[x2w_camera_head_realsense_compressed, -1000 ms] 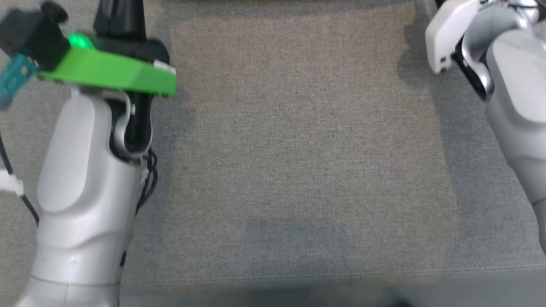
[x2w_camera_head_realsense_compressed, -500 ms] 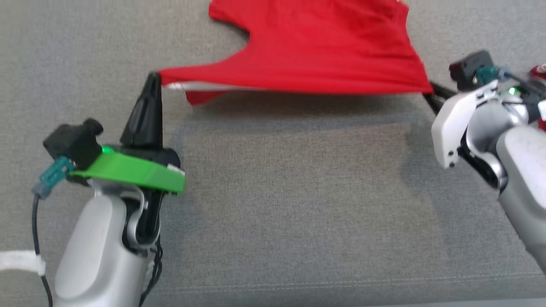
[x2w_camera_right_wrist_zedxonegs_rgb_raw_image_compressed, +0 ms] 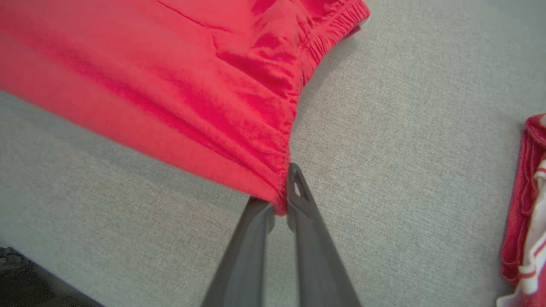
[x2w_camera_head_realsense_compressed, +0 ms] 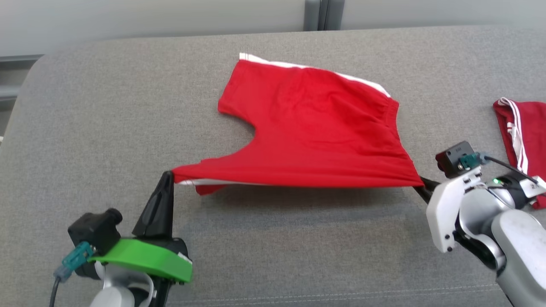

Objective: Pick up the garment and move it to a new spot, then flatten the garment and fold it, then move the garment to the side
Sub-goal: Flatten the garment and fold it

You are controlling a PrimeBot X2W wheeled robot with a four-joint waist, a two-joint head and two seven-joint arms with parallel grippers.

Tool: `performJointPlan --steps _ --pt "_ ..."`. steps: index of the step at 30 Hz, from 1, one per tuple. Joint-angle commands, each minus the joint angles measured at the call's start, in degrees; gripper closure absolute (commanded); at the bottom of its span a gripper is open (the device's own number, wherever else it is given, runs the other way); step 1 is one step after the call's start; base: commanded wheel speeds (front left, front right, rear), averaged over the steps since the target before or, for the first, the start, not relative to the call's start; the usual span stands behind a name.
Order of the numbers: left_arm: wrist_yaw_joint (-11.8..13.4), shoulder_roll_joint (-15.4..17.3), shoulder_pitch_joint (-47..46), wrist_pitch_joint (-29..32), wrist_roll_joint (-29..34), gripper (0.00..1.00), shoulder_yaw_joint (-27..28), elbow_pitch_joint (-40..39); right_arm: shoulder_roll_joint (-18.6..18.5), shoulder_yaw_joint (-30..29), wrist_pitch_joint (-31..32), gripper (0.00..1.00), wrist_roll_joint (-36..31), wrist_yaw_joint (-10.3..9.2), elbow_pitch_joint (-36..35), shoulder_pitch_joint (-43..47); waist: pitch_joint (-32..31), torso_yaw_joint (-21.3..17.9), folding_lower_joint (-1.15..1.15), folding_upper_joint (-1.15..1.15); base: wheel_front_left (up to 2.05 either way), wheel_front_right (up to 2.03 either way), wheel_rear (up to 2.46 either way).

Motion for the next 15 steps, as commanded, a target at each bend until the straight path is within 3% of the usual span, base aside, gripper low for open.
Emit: performJointPlan --steps 1,7,15 --pt "0.75 0.76 1.6 -0.12 0.2 1.0 0.49 -1.01 -0.96 -1.17 0.55 1.0 0.04 -0.15 -1.02 1.88 -0.76 0.07 0.01 0.0 0.0 0.0 0.0" --pt "1.74 1.99 3.42 0.38 0.98 1.0 0.56 -4.33 0.33 -4.79 2.25 1.0 -1.75 -0.15 -7.7 7.11 0.27 -0.72 0.01 0.0 0.0 0.0 0.0" --pt "0.04 2.82 -8.08 0.51 5.04 1.0 -1.07 -0.29 2.88 -3.95 1.55 1.0 -2.35 -0.14 -9.86 2.46 5.24 -2.77 0.01 0.0 0.0 0.0 0.0"
